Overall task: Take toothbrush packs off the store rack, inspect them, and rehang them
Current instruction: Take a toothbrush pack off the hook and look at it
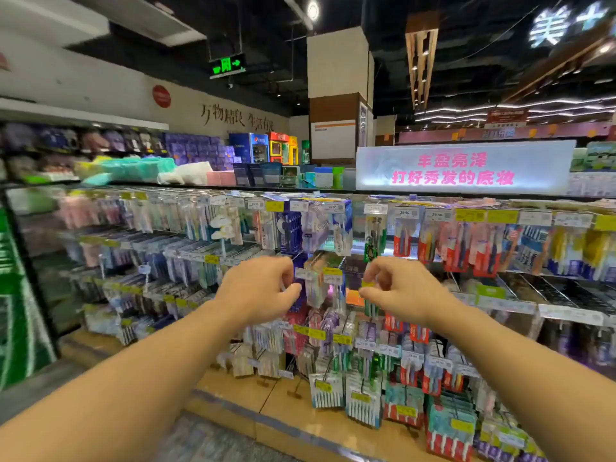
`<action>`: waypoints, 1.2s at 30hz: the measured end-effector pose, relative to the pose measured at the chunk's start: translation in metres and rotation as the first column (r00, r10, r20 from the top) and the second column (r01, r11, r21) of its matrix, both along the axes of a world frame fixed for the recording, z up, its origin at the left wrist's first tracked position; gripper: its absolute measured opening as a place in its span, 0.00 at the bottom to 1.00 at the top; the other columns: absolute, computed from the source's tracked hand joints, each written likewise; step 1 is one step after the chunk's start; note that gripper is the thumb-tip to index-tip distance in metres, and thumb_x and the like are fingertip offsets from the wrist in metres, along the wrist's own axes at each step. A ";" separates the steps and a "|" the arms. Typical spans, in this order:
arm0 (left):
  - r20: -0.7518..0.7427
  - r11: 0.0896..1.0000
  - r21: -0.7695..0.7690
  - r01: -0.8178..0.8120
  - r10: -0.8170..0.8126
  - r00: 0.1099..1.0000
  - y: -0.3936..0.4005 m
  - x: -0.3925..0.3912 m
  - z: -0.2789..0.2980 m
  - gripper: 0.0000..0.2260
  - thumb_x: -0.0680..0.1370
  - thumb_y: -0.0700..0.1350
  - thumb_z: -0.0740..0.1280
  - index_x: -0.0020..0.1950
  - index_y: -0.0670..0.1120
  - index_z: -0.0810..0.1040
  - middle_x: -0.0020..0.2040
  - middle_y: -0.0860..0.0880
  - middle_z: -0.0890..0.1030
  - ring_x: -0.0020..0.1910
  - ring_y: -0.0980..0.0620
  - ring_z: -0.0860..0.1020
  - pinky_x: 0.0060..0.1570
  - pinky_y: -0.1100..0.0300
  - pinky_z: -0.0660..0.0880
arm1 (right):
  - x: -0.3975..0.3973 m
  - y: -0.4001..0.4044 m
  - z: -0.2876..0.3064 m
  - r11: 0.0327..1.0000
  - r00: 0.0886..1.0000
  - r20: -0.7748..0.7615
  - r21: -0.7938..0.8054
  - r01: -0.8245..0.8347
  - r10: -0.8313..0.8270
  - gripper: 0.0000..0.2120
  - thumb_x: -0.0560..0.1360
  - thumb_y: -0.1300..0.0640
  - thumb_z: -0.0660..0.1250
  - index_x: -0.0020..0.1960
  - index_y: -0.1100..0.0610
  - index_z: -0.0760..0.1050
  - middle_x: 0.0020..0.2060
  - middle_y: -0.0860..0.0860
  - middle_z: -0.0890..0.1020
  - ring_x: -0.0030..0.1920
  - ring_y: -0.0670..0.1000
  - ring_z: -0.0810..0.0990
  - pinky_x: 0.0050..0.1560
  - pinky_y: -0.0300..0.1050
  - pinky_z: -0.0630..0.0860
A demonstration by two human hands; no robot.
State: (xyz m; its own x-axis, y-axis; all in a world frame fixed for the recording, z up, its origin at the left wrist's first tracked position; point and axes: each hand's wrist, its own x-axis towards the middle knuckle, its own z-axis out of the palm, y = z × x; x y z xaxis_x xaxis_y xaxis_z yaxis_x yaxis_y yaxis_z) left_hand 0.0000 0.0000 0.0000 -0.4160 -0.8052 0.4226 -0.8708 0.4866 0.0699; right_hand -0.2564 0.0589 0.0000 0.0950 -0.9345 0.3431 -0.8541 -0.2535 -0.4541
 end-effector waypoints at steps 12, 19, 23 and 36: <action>0.075 0.994 -0.055 -0.095 0.099 0.992 -0.008 0.158 -0.004 0.10 0.80 0.60 0.62 0.50 0.55 0.71 0.44 0.57 0.72 0.43 0.52 0.74 0.40 0.55 0.73 | 0.164 -0.049 0.012 0.985 0.980 -0.128 -0.057 -0.161 0.152 0.07 0.78 0.46 0.69 0.46 0.49 0.75 0.37 0.43 0.77 0.38 0.43 0.75 0.38 0.39 0.70; 0.045 0.984 0.020 -0.176 0.175 0.984 -0.045 0.249 0.002 0.17 0.80 0.62 0.60 0.64 0.57 0.72 0.60 0.55 0.77 0.55 0.49 0.79 0.51 0.50 0.79 | 0.269 -0.094 0.021 0.985 0.961 -0.239 -0.070 -0.159 0.138 0.08 0.77 0.47 0.68 0.51 0.50 0.76 0.42 0.45 0.79 0.47 0.51 0.79 0.50 0.48 0.79; 0.028 0.980 0.066 -0.186 0.185 0.982 -0.075 0.281 0.002 0.22 0.79 0.64 0.60 0.70 0.58 0.70 0.67 0.54 0.76 0.58 0.48 0.79 0.54 0.49 0.80 | 0.320 -0.121 0.022 0.986 0.962 -0.249 -0.096 -0.135 0.107 0.13 0.76 0.45 0.67 0.56 0.52 0.77 0.47 0.48 0.80 0.51 0.53 0.80 0.53 0.53 0.81; -0.045 0.984 0.109 -0.143 0.148 0.988 -0.178 0.316 -0.011 0.25 0.78 0.66 0.59 0.74 0.60 0.68 0.69 0.55 0.76 0.64 0.49 0.78 0.58 0.47 0.79 | 0.356 -0.223 0.037 0.997 0.957 -0.288 -0.064 -0.051 0.031 0.16 0.76 0.44 0.67 0.61 0.50 0.77 0.58 0.50 0.83 0.59 0.54 0.80 0.58 0.55 0.80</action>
